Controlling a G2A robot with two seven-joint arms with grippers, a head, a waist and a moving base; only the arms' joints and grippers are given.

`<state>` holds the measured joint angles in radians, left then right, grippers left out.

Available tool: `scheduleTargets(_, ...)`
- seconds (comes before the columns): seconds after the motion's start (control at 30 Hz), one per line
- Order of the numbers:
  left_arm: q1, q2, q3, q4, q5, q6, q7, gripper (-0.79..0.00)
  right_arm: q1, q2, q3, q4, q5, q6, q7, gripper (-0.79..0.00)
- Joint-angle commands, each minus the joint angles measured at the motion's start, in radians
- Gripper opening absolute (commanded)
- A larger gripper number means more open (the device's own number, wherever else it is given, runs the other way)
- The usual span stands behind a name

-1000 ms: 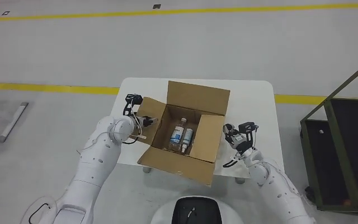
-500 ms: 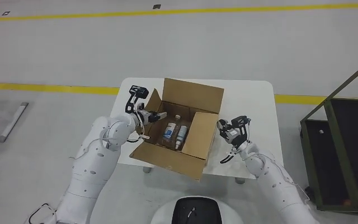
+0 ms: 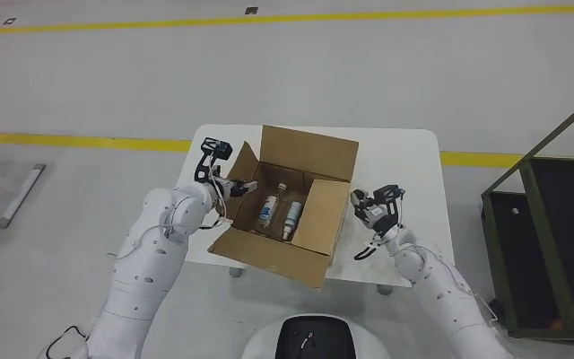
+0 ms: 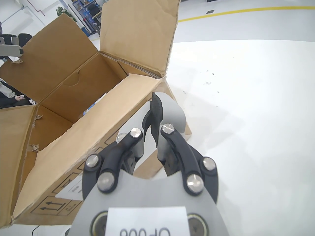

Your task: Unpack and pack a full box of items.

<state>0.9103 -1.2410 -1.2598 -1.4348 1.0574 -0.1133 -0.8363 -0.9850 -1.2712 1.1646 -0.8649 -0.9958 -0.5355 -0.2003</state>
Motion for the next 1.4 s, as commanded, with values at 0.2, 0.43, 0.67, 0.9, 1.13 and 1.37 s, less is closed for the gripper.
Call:
scheduleTargets(0.2, 0.0, 0.006, -0.012, 0.033, 0.065, 0.021, 0.017, 0.0, -0.072, 0.014, 0.03, -0.085, -0.025, 0.016, -0.001, -0.785)
scheduleTargets(0.43, -0.022, 0.007, -0.029, 0.111, -0.025, -0.033, -0.03, -0.785, -0.141, 0.029, 0.068, -0.163, -0.03, 0.026, 0.016, -0.785)
scheduleTargets(0.67, -0.047, 0.008, -0.042, 0.163, -0.168, -0.111, -0.092, -0.785, -0.179, 0.034, 0.084, -0.199, -0.027, 0.039, 0.032, -0.785)
scheduleTargets(0.9, -0.047, 0.007, -0.068, 0.184, -0.355, -0.097, -0.126, -0.785, -0.184, 0.034, 0.087, -0.202, -0.014, 0.039, 0.043, -0.785)
scheduleTargets(1.13, -0.021, 0.011, -0.102, 0.162, -0.487, -0.055, -0.141, -0.785, -0.171, 0.035, 0.094, -0.183, -0.023, 0.044, 0.038, -0.785)
scheduleTargets(1.37, 0.015, 0.014, -0.15, 0.167, -0.687, 0.013, -0.154, -0.785, -0.166, 0.035, 0.103, -0.162, -0.004, 0.037, 0.03, -0.785)
